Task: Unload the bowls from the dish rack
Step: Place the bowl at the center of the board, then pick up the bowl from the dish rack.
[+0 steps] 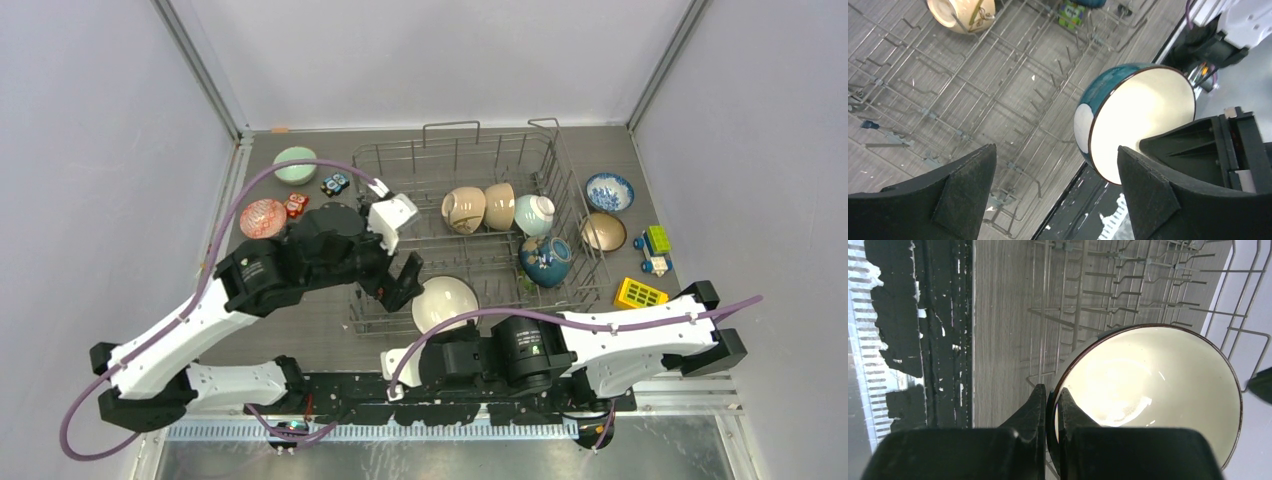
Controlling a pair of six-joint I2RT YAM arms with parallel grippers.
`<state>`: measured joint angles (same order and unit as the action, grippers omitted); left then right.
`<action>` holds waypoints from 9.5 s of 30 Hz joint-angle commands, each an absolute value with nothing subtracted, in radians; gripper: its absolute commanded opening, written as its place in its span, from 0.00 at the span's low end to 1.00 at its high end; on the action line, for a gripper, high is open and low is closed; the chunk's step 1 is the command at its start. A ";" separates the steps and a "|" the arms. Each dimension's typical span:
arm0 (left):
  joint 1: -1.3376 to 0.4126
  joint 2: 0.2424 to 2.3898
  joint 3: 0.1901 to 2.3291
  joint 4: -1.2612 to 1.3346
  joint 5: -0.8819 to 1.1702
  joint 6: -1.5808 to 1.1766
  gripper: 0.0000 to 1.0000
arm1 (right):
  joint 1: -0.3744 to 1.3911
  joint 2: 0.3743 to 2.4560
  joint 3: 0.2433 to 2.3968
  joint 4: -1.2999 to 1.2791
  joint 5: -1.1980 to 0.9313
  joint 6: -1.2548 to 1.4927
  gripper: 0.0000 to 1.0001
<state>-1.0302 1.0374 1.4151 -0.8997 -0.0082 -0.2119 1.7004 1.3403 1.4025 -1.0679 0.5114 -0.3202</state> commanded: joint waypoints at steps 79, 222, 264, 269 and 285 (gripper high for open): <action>-0.133 1.006 1.370 -0.868 -0.204 -0.490 0.00 | 1.466 1.076 1.282 -0.267 0.509 0.050 1.00; -0.376 1.304 1.007 -0.620 0.059 -0.533 0.72 | 0.351 1.637 0.975 0.528 -0.361 0.971 0.77; -0.407 1.363 0.987 -0.621 0.049 -0.482 0.12 | 0.342 1.791 1.150 0.590 -0.474 0.938 0.51; -0.408 1.371 0.991 -0.616 0.059 -0.486 0.10 | 0.341 1.793 1.128 0.631 -0.548 0.974 0.43; -0.408 1.384 0.998 -0.615 0.053 -0.492 0.00 | 0.342 1.810 1.115 0.871 -0.693 1.239 0.18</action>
